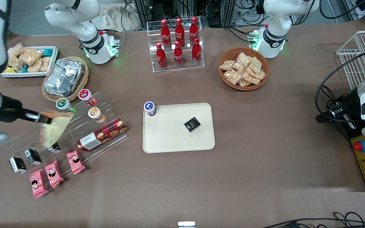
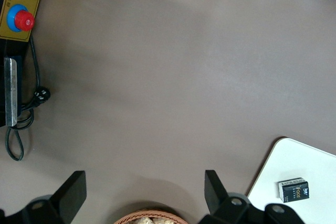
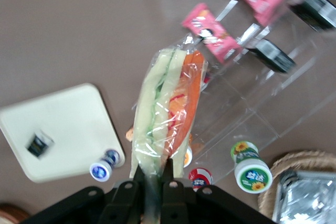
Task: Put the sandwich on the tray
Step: 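Lift the sandwich and carry it toward the cream tray, then lower the sandwich onto the tray and open the right gripper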
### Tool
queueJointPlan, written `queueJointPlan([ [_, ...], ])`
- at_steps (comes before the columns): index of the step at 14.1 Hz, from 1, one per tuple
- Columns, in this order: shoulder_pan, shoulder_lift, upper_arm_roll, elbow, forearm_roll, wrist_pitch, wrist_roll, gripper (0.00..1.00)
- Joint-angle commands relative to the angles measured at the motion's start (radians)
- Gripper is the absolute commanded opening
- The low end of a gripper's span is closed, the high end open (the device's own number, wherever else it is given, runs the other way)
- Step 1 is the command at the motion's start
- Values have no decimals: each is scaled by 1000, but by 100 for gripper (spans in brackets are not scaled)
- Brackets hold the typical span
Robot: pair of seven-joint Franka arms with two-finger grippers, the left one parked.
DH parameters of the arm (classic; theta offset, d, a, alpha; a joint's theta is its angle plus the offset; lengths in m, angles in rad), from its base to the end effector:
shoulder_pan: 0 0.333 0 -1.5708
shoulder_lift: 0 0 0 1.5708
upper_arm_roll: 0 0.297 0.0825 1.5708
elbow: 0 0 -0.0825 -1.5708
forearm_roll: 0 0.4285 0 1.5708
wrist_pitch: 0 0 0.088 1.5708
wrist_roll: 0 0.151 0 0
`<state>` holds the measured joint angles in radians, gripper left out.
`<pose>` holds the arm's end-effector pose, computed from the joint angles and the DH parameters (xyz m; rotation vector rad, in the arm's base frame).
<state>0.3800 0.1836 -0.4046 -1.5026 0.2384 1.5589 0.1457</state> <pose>0.6376 0.0357 0.4921 -2.9652 0.2659 0.1822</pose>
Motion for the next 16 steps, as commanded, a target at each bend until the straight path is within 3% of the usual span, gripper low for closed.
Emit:
queueJointPlan([
  [1,175,10,-11,36,-135,-28,-125,5],
  [3,247,10,-13,35,-171,-14,-295,5],
  [9,296,94,0,24,-117,157,-785,5],
  [16,479,305,23,22,-88,461,-936,5],
])
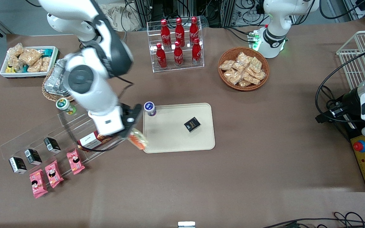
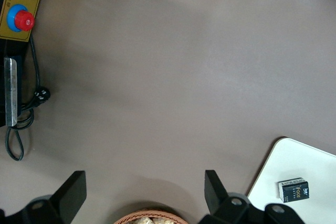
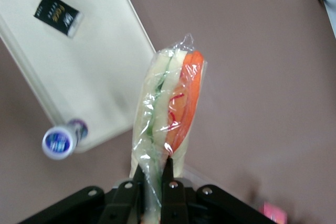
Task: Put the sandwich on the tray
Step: 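Lower the sandwich onto the tray and open the right gripper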
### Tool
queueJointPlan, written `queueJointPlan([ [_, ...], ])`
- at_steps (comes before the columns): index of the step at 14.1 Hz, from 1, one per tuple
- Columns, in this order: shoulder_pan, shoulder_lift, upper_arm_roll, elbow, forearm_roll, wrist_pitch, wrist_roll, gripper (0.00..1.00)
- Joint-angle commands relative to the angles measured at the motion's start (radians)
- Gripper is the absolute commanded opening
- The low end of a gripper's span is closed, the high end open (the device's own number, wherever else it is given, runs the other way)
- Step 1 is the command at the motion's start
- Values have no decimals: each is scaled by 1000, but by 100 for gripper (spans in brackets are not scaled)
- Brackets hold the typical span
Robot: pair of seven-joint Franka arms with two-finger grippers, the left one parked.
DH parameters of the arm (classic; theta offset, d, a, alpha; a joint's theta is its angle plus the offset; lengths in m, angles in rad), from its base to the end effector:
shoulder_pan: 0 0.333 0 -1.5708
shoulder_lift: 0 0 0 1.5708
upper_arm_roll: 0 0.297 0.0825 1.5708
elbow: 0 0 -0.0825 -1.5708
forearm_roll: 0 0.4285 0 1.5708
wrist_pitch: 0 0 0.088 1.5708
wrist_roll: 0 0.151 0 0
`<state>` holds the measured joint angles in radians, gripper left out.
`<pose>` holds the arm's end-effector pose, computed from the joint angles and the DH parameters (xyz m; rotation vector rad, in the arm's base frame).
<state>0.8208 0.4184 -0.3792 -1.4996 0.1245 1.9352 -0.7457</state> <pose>0.6300 0.3432 0.3706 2.5778 1.7240 0.0648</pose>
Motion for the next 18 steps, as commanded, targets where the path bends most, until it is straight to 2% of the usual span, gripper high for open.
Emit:
queueJointPlan([
  [1,59,103,-1,21,26,131,-41,5],
  [8,152,233,-3,-34,12,283,-38,6],
  [9,170,241,-3,-59,11,315,-34,11],
  [10,187,243,-4,-73,9,342,-31,48],
  [11,190,244,-4,-73,-2,347,-31,99],
  [18,143,174,-12,-60,4,335,-41,99],
])
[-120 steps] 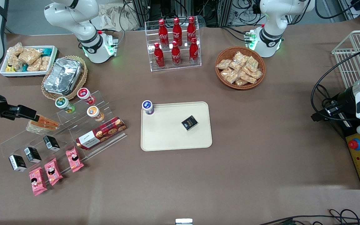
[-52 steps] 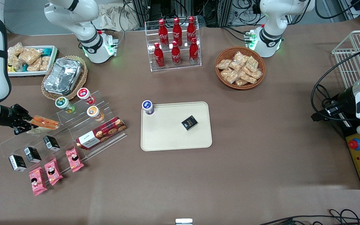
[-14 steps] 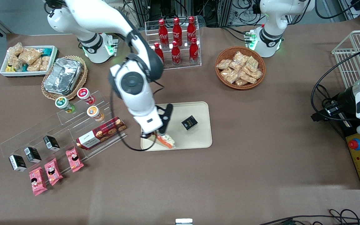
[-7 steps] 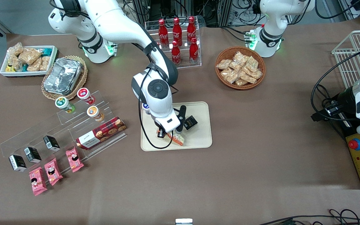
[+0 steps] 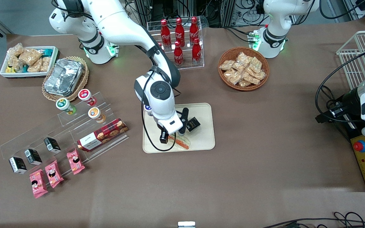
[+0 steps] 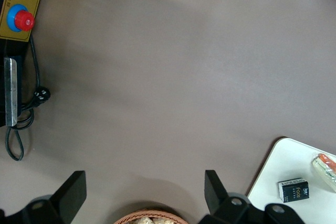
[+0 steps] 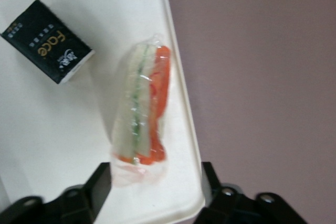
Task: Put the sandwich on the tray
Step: 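Lower the sandwich onto the tray and open the right gripper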
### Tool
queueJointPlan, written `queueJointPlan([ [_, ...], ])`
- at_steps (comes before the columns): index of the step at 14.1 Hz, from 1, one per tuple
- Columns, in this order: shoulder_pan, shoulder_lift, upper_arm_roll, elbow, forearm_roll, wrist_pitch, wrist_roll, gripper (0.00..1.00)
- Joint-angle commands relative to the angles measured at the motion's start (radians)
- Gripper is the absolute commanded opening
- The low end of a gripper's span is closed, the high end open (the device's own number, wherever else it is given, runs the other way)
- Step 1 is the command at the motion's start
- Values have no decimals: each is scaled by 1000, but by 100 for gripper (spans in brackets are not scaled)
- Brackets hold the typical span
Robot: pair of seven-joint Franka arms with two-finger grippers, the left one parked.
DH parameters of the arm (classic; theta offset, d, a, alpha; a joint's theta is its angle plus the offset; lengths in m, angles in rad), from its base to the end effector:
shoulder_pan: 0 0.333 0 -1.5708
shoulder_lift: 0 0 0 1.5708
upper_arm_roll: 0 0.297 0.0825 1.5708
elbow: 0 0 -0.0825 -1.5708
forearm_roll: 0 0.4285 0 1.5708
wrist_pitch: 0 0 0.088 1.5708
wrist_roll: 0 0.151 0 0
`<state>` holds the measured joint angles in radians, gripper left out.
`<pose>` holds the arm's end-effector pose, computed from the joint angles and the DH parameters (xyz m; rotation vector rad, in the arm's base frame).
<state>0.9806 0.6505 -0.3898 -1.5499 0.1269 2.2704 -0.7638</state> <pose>0.5975 0.4435 0.2186 2.3292 1.8926 0.1633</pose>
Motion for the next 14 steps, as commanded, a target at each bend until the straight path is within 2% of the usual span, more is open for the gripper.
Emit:
queueJointPlan([
  [1,-39,-89,-1,-4,2,-14,-23,99],
  [4,-137,-167,-1,-1,8,-90,-12,99],
  [6,-192,-227,-3,4,48,-161,20,99],
  [8,-233,-287,-7,8,43,-236,156,99],
  [11,-240,-340,-73,37,42,-359,334,99],
  [14,-258,-399,-112,37,40,-454,608,99],
])
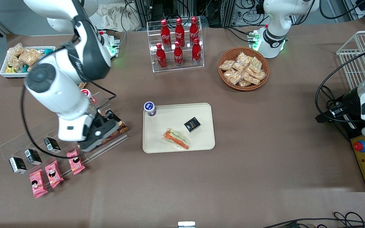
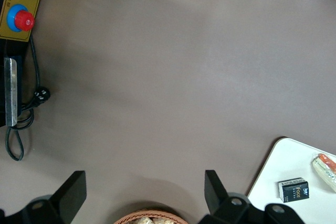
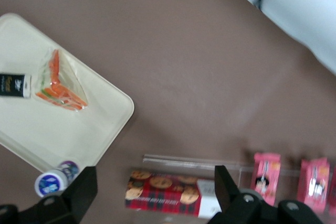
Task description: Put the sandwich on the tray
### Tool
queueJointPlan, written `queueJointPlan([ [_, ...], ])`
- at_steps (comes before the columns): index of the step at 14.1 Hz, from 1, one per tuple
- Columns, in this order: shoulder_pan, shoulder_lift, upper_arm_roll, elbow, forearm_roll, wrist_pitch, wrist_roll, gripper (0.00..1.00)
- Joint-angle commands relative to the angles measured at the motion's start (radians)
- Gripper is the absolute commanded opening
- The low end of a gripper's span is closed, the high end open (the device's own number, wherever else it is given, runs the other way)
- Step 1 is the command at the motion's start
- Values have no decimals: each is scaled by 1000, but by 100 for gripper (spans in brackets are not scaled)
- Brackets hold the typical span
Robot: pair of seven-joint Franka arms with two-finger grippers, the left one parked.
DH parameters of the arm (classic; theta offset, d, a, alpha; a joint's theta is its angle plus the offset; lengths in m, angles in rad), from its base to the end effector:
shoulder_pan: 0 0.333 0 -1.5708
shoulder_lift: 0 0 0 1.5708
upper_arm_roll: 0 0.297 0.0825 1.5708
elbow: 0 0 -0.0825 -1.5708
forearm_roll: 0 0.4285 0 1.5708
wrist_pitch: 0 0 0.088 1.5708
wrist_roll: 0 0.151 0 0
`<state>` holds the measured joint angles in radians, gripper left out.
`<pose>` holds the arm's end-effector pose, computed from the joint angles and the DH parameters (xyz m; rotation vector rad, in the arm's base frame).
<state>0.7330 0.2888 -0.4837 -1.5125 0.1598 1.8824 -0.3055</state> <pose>0.6627 0.2170 0.4532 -3.0041 -0.8301 -0.1797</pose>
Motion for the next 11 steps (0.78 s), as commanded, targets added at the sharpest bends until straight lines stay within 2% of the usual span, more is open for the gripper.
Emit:
queueJointPlan([
  [1,-26,-46,-25,0,7,-101,198,99],
  [4,-130,-100,-12,11,-32,-186,276,99],
  [6,-167,-129,-12,12,-87,-210,279,99],
  [8,-242,-145,-3,11,-82,-226,286,99],
  [11,-433,-154,158,11,-88,-247,276,99],
])
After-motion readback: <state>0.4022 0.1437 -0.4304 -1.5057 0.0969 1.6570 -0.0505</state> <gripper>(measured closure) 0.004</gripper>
